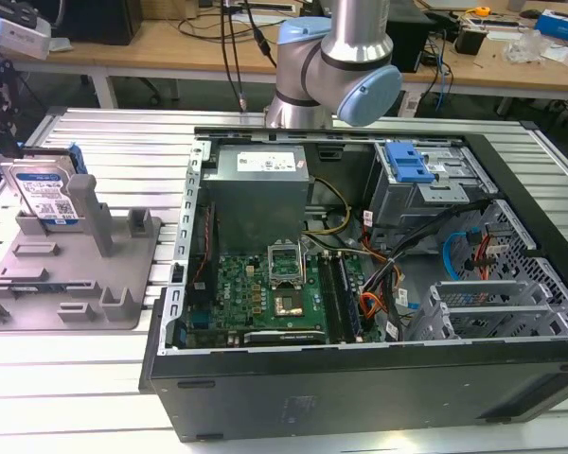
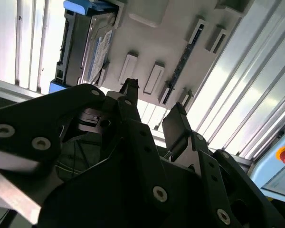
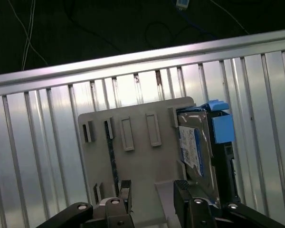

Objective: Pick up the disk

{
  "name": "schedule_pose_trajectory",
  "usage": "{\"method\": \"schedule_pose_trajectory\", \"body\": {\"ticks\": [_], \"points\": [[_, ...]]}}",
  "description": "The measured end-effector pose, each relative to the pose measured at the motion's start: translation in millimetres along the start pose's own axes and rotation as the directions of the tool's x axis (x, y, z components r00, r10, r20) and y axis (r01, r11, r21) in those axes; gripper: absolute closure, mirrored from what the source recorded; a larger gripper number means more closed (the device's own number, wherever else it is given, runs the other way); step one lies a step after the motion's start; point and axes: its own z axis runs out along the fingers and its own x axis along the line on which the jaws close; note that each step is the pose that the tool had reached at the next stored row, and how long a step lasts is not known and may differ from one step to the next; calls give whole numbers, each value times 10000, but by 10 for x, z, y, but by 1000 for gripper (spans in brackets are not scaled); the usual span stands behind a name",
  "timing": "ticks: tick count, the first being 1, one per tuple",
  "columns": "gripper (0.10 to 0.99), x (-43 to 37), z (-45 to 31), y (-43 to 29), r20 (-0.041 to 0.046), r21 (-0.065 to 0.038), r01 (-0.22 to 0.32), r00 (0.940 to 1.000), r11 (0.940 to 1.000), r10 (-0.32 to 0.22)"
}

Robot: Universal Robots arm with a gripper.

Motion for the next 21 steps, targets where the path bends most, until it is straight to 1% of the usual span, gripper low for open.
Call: {"method": "schedule_pose_trajectory", "body": {"ticks": [5,6,10,11,12,14,16,17,20,21], "points": [[604,-1,0,0,7,-2,29,10000,10000,-29],[604,-51,0,16,8,-2,30,10000,10000,-30],[604,-203,3,70,6,2,30,10000,10000,-30],[604,-269,4,94,5,4,28,10000,10000,-28],[604,-307,4,109,4,4,27,10000,10000,-27],[604,-432,7,150,4,8,28,10000,10000,-28],[604,-519,8,179,2,9,30,10000,10000,-30],[604,-595,10,208,1,11,28,10000,10000,-28],[604,-751,15,281,-3,20,27,10000,10000,-27],[604,-771,22,333,-12,25,29,10000,10000,-29]]}}
